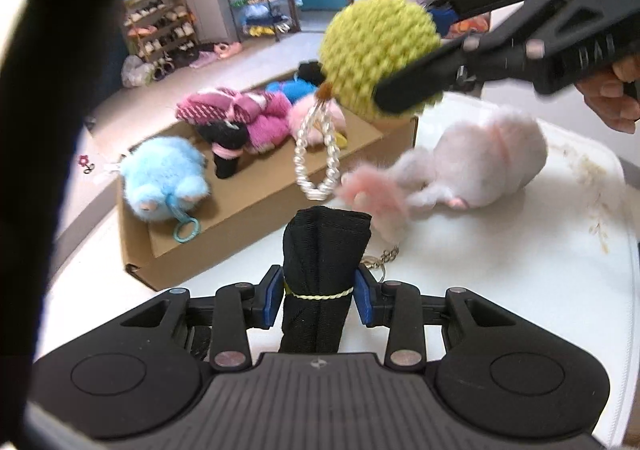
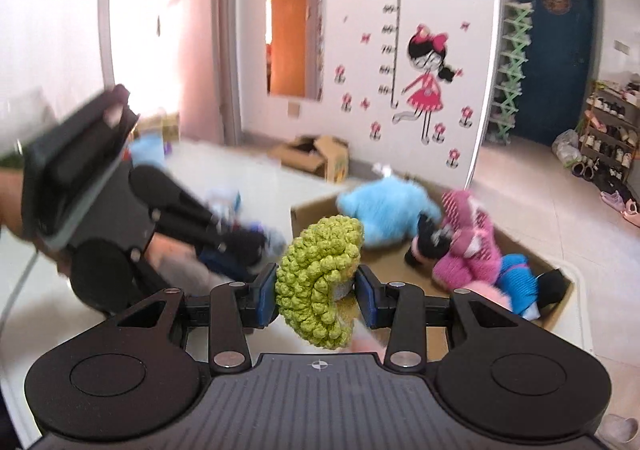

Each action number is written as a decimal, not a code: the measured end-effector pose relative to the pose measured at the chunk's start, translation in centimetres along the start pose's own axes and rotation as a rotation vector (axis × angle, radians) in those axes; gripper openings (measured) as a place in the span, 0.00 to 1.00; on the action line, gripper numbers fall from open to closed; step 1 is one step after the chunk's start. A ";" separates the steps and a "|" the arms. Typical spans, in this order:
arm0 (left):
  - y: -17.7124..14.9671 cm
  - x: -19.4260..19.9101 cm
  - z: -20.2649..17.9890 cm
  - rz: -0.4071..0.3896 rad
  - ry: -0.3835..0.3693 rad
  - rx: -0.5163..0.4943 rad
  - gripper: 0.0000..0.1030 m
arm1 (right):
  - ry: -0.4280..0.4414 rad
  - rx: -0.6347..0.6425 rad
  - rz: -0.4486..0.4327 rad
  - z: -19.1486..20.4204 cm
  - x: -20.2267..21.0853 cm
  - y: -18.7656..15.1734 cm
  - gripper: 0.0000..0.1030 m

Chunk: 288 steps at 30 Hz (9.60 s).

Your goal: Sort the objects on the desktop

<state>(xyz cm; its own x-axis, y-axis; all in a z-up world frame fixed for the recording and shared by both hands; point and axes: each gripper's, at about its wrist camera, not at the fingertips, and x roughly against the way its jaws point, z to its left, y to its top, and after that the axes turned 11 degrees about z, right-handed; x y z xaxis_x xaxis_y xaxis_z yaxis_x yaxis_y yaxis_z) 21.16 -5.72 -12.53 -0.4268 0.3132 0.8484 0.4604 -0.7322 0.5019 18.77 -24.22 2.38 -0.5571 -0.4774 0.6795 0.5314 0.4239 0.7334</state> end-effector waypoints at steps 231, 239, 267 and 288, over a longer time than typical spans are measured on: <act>-3.0 -3.1 7.2 0.195 0.038 0.464 0.44 | -0.205 -0.199 0.113 3.4 -13.6 -8.3 0.49; -3.4 -2.4 6.7 0.204 0.040 0.456 0.39 | -0.196 -0.219 0.111 3.0 -13.3 -8.4 0.46; -1.2 10.4 2.0 0.005 0.127 0.424 0.39 | -0.160 -0.298 -0.074 2.6 -5.3 -8.7 0.46; 8.6 7.0 -1.4 -0.118 0.020 0.340 0.39 | -0.288 -0.320 -0.224 -4.8 6.0 -3.2 0.46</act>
<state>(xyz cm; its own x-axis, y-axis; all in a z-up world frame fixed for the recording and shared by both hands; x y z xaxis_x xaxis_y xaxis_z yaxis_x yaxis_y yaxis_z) 21.04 -10.73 -2.54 -0.5061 0.3688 0.7797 0.6386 -0.4474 0.6261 16.80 -32.16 4.04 -0.8103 -0.2781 0.5158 0.5227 0.0551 0.8507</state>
